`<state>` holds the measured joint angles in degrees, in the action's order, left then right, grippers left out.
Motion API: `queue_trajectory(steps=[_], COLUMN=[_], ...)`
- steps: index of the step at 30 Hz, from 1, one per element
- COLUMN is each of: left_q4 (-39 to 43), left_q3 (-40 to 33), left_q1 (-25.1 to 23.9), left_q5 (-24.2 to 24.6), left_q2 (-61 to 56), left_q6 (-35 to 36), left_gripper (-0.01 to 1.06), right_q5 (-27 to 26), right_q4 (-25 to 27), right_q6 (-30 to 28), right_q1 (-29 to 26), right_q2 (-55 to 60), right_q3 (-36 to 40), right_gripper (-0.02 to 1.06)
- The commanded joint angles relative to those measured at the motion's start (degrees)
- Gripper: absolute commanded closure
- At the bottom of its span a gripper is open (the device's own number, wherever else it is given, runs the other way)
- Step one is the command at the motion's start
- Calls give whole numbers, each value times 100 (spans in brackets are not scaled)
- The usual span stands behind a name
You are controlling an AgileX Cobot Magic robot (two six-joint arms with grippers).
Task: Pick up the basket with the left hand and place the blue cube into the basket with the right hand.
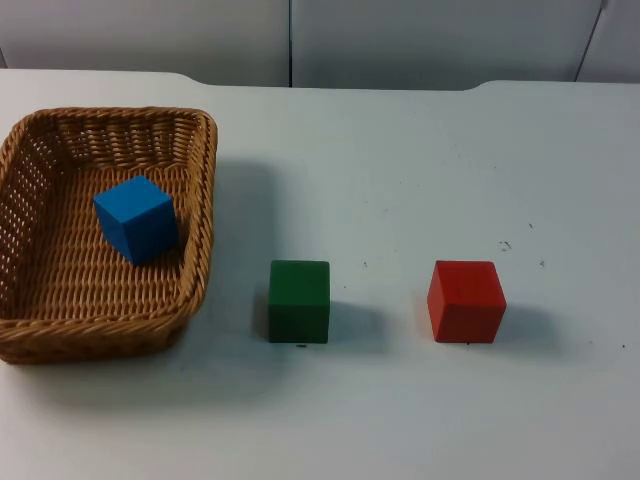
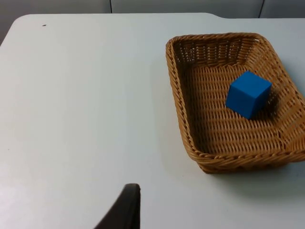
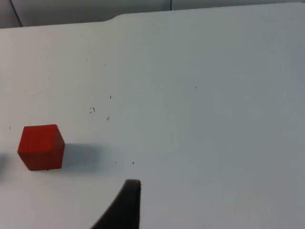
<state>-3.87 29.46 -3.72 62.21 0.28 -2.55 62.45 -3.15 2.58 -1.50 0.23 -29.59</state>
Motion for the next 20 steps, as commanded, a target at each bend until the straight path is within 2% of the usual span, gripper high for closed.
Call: queue_trajectory(steps=[1,18,20], left_q4=[-12,-12,-12], left_q3=[-13,-13,-13], left_q1=[15,15,153], left_q5=[-59,-59,-59], left_q2=[-28,-28,-28], left_q6=[18,18,18], left_gripper=[0,0,0], right_q5=[-58,-58,-58], right_q4=[0,0,0], right_q6=[-13,-13,-13], right_q1=[-44,-44,-44], right_q2=[-23,-23,-23], right_q3=[44,44,44], right_gripper=[0,0,0])
